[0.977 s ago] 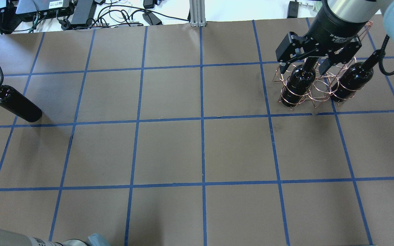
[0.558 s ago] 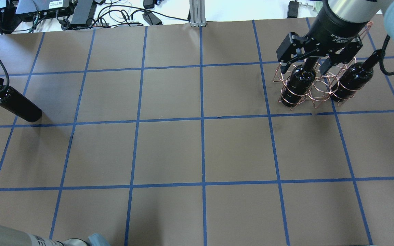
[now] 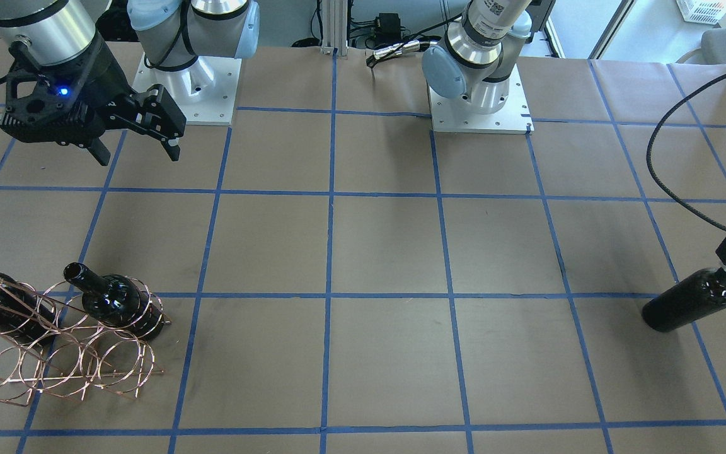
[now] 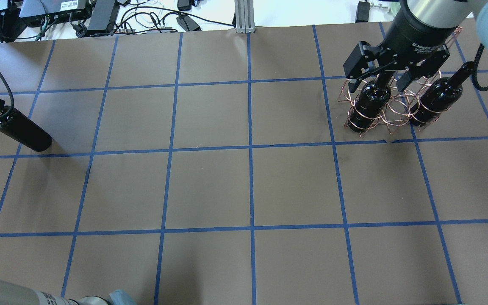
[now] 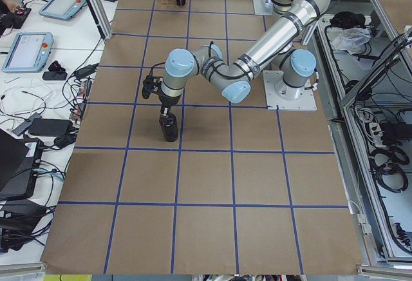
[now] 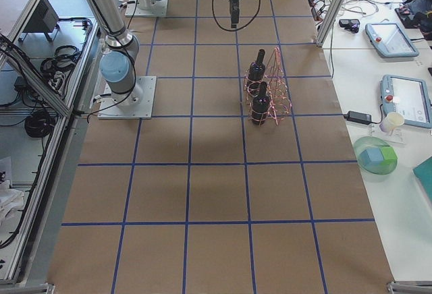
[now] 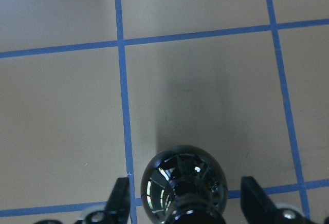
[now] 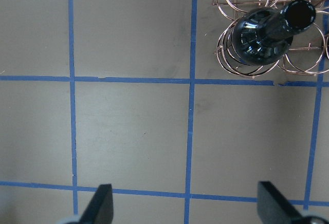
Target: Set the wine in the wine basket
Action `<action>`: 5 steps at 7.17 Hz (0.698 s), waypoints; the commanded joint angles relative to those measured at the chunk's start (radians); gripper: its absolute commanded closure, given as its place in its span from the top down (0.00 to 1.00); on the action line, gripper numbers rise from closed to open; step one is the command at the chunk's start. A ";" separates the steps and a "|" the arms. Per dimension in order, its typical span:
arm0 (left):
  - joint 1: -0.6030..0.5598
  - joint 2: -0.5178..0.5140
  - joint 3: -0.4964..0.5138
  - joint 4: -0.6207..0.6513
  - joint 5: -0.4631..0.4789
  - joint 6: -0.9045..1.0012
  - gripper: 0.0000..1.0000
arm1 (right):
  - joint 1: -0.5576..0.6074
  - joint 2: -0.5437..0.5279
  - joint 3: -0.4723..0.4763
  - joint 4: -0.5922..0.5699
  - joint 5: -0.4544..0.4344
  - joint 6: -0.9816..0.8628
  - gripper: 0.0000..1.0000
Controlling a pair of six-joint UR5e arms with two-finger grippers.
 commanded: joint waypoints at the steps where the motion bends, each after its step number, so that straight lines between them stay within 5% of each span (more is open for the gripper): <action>1: -0.002 0.006 0.000 -0.004 0.000 -0.004 0.64 | 0.000 0.001 0.000 -0.001 -0.010 -0.003 1.00; 5: 0.000 0.015 0.000 -0.014 0.007 -0.013 0.53 | 0.000 0.001 0.002 -0.002 -0.030 -0.003 1.00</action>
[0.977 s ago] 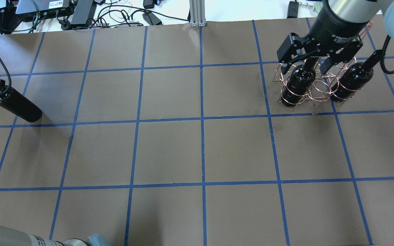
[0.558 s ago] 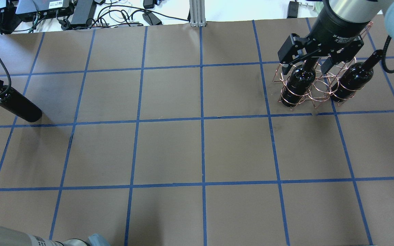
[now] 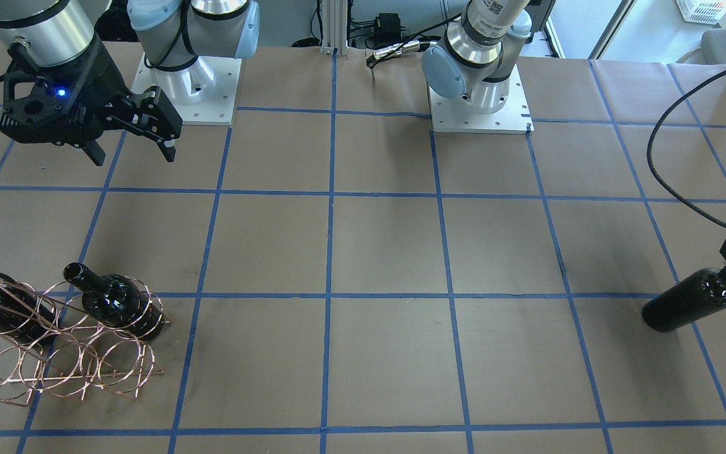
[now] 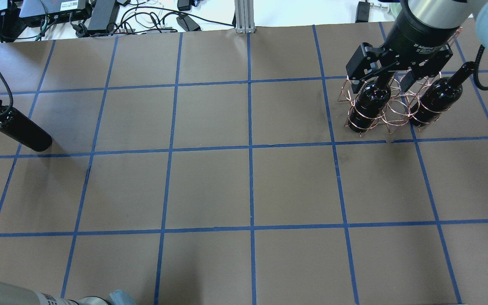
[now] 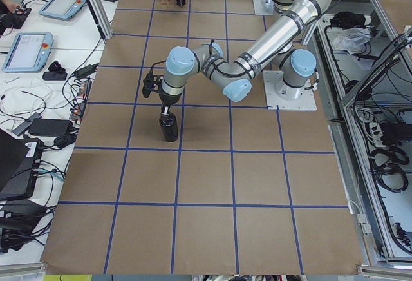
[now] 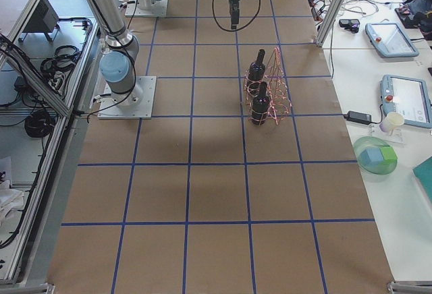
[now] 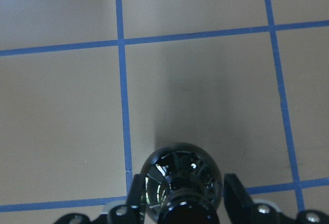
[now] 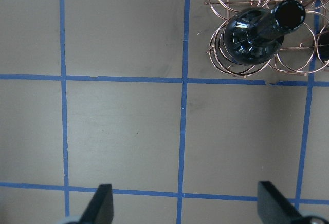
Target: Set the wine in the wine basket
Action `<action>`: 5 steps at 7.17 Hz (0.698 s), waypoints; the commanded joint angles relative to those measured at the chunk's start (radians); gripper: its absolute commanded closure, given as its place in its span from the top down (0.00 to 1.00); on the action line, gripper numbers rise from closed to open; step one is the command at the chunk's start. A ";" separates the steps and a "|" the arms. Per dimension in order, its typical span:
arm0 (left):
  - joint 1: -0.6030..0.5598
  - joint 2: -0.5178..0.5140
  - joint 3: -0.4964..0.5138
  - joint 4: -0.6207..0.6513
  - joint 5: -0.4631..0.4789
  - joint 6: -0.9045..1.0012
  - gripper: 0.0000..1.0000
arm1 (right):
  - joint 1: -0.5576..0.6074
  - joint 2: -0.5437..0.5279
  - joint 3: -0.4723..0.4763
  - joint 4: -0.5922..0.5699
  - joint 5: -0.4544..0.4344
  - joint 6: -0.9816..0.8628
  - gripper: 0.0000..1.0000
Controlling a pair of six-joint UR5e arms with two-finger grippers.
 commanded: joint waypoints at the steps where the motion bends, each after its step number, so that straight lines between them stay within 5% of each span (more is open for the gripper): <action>1: 0.001 0.002 0.000 -0.004 0.003 0.000 0.42 | 0.000 -0.001 -0.001 0.000 -0.006 0.000 1.00; 5: -0.006 0.022 0.000 -0.045 -0.003 -0.003 0.07 | 0.000 -0.001 0.001 0.000 -0.012 -0.019 1.00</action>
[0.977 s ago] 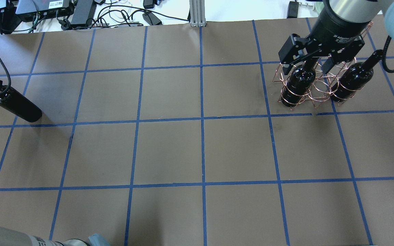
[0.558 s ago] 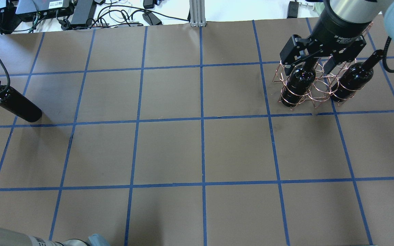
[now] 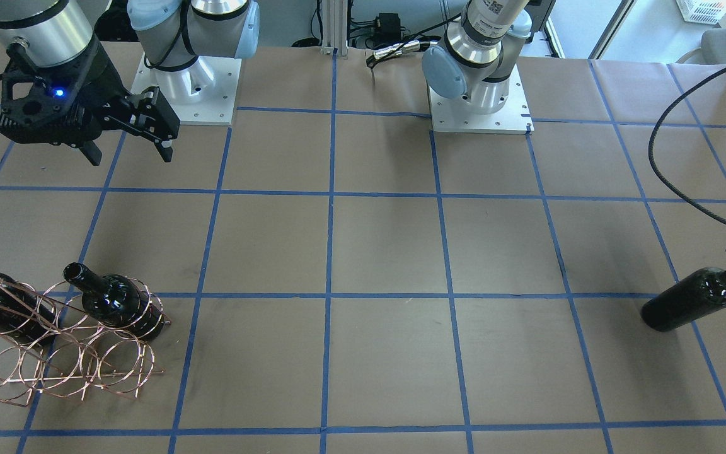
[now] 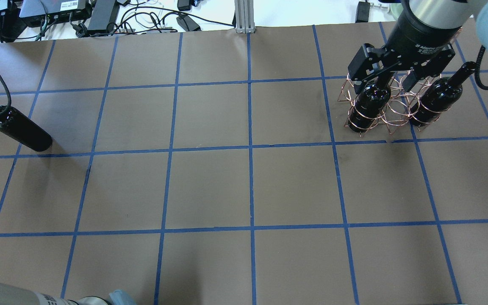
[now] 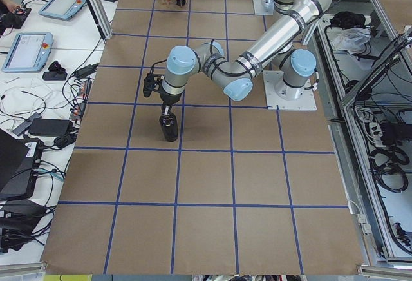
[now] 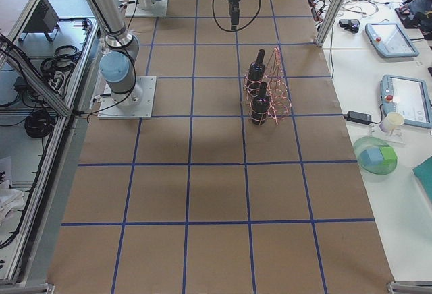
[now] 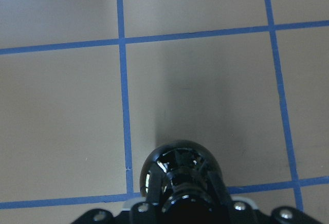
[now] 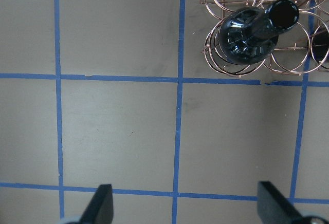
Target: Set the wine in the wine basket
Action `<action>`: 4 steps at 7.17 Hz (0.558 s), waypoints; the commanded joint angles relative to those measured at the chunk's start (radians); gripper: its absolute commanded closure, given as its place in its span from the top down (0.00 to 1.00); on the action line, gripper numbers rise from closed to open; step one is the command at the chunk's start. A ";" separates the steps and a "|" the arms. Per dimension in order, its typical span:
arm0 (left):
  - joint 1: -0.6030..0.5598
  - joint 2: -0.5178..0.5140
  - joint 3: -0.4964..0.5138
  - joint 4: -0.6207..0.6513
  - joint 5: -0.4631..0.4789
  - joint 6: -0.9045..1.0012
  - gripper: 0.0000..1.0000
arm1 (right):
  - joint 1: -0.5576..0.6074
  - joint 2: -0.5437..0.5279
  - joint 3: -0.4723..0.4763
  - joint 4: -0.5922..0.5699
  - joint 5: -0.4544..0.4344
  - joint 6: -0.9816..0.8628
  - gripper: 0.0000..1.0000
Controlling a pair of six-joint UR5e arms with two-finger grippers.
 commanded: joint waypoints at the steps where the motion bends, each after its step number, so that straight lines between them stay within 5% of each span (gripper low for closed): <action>1: -0.022 0.061 0.000 -0.117 -0.007 -0.059 0.03 | 0.001 -0.003 0.000 0.001 -0.004 -0.007 1.00; 4: -0.221 0.266 -0.049 -0.330 0.007 -0.198 0.00 | 0.001 -0.001 0.006 0.000 -0.004 -0.009 1.00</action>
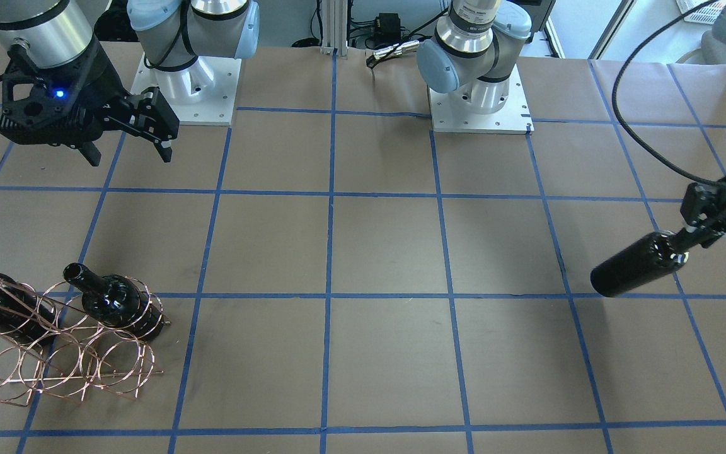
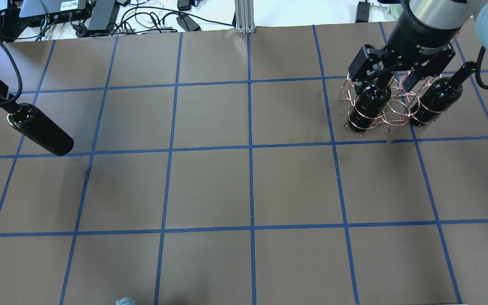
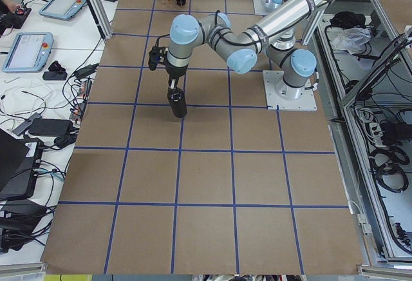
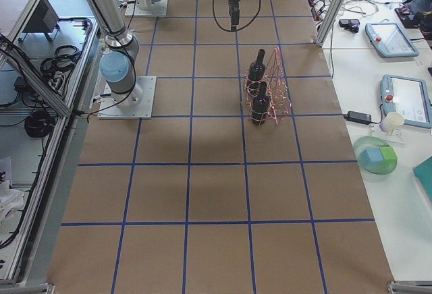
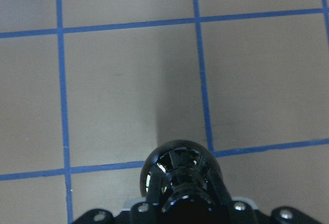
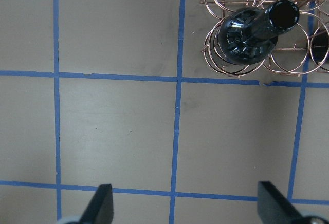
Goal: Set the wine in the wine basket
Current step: 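Carry the dark wine bottle with the left gripper toward the table center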
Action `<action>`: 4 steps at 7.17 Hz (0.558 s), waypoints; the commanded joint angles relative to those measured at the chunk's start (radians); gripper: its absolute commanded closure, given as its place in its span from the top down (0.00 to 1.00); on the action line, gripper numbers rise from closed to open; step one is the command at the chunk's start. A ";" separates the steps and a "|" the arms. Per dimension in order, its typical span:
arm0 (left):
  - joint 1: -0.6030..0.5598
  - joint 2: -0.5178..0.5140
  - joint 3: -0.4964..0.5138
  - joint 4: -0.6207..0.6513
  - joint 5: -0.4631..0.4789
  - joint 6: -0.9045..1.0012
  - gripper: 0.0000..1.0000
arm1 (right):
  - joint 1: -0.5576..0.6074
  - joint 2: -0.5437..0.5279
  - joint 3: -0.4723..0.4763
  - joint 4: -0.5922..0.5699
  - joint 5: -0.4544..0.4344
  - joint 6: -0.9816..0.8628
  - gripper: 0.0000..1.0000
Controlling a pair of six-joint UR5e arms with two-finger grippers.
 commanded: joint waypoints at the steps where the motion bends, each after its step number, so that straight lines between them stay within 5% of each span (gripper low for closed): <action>1: -0.155 0.137 -0.083 -0.069 0.000 -0.128 0.00 | 0.001 -0.004 0.003 0.001 0.000 0.000 1.00; 4: -0.429 0.238 -0.137 -0.068 0.110 -0.515 0.00 | -0.004 0.003 0.005 -0.008 -0.026 -0.022 1.00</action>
